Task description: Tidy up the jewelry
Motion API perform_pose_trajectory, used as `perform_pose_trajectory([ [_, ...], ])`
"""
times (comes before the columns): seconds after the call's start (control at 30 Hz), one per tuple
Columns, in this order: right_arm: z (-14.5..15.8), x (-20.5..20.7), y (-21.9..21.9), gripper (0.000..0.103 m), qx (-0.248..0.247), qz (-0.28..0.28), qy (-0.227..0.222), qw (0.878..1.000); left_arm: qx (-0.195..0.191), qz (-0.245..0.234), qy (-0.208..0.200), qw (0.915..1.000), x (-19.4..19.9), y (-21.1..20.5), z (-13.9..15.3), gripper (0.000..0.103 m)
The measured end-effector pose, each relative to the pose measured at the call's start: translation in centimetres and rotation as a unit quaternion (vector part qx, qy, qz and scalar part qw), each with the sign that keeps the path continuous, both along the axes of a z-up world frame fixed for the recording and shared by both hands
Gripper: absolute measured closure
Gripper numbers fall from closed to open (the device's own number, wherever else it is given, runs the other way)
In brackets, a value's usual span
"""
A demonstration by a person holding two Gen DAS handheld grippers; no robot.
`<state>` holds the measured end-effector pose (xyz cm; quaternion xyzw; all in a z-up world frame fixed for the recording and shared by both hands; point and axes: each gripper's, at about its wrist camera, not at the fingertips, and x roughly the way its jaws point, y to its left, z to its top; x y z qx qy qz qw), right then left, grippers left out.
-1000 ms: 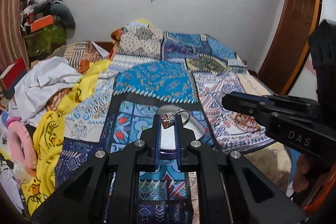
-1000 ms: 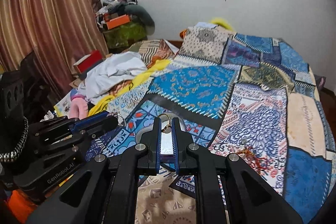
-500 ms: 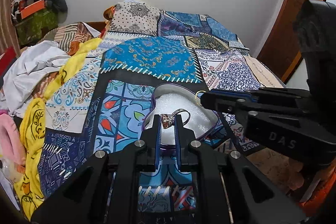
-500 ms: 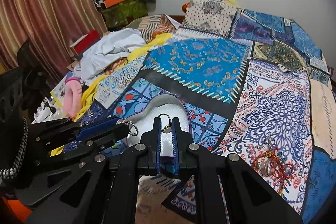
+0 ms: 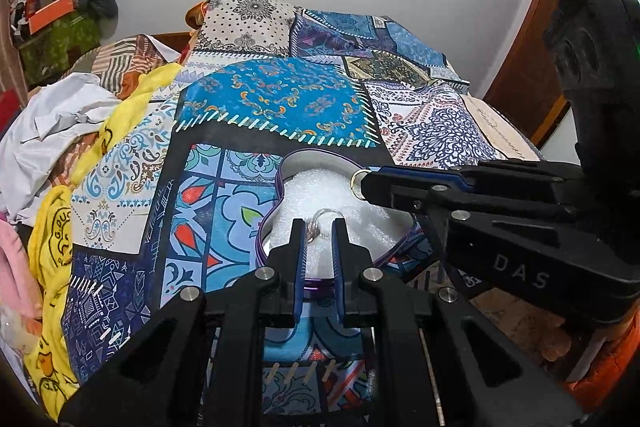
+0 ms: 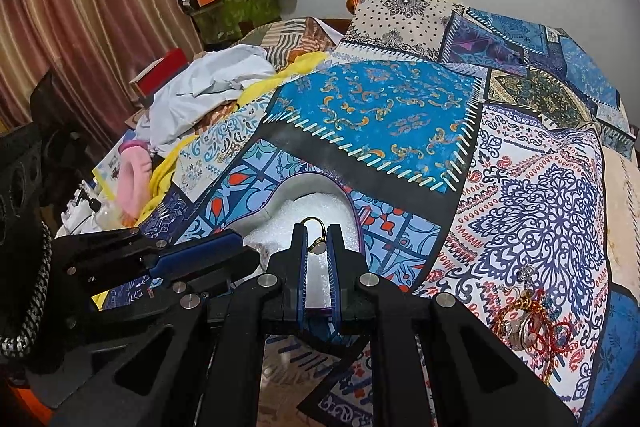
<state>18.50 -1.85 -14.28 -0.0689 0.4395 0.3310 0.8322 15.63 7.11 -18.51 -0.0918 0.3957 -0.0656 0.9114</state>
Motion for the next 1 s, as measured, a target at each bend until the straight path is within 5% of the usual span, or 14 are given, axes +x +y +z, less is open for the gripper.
perform_pose_trajectory([
  [0.27,0.3,0.1,-0.1,0.088,0.003,0.0,0.003,1.0,0.009,0.007,-0.003,0.9999,-0.5,0.1,0.9,0.092],
  [0.37,1.0,-0.3,-0.4,0.08,0.004,-0.004,-0.006,1.0,0.012,0.014,-0.008,0.9998,-0.9,0.2,1.5,0.087],
  [0.93,6.8,-2.6,-5.7,0.077,0.023,-0.059,-0.088,0.994,0.042,0.023,-0.059,0.9971,-3.1,-1.9,6.6,0.069],
  [1.0,7.3,-2.8,-6.7,0.068,0.023,-0.072,-0.097,0.992,0.044,0.02,-0.066,0.9967,-3.1,-2.5,7.2,0.064],
])
